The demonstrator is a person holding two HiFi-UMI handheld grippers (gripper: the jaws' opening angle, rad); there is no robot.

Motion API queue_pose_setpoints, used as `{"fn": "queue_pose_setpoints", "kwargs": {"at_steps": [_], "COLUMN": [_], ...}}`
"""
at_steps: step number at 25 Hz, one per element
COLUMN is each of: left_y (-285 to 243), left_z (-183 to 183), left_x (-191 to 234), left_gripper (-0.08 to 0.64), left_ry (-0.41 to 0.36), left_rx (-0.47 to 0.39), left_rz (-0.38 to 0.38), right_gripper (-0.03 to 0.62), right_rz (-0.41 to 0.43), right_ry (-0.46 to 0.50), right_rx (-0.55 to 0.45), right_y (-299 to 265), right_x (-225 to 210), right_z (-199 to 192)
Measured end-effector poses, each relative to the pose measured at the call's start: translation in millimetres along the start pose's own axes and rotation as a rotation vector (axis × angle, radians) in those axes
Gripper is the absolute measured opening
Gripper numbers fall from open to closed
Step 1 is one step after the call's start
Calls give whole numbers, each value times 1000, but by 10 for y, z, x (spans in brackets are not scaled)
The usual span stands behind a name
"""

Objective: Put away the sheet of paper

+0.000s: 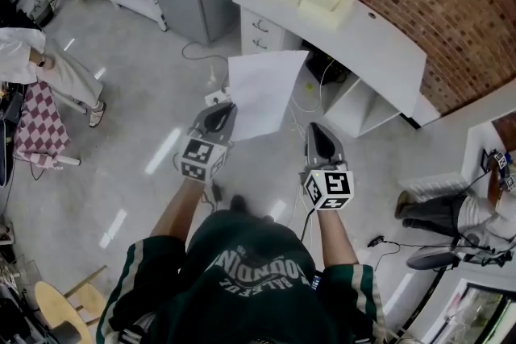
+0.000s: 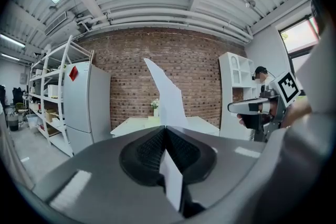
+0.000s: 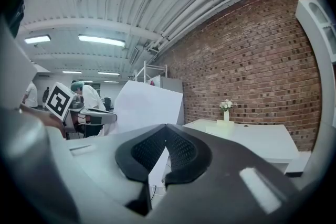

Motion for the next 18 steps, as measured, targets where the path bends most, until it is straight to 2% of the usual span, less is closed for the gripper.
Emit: {"fn": "queue_pose_setpoints", "kwargs": {"at_steps": [18], "left_y": [-49], "left_z": [-104], "left_x": [528], "left_gripper": [12], "left_ry": [1], "left_rx": [5], "left_rz": [-60], "right_gripper": [0], "right_rz": [-46], "right_ry": [-12], "right_rx": [2], "right_y": [-341], "right_x": [412], "right_z": [-16]}}
Point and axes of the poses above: the fingertips, and each gripper's own axes: y backward along the fingers, x to its left, z out of its top, the point moved 9 cm from there along y, backward along the fingers, and after that the axes turned 13 degrees about -z, right-handed, at the moved point
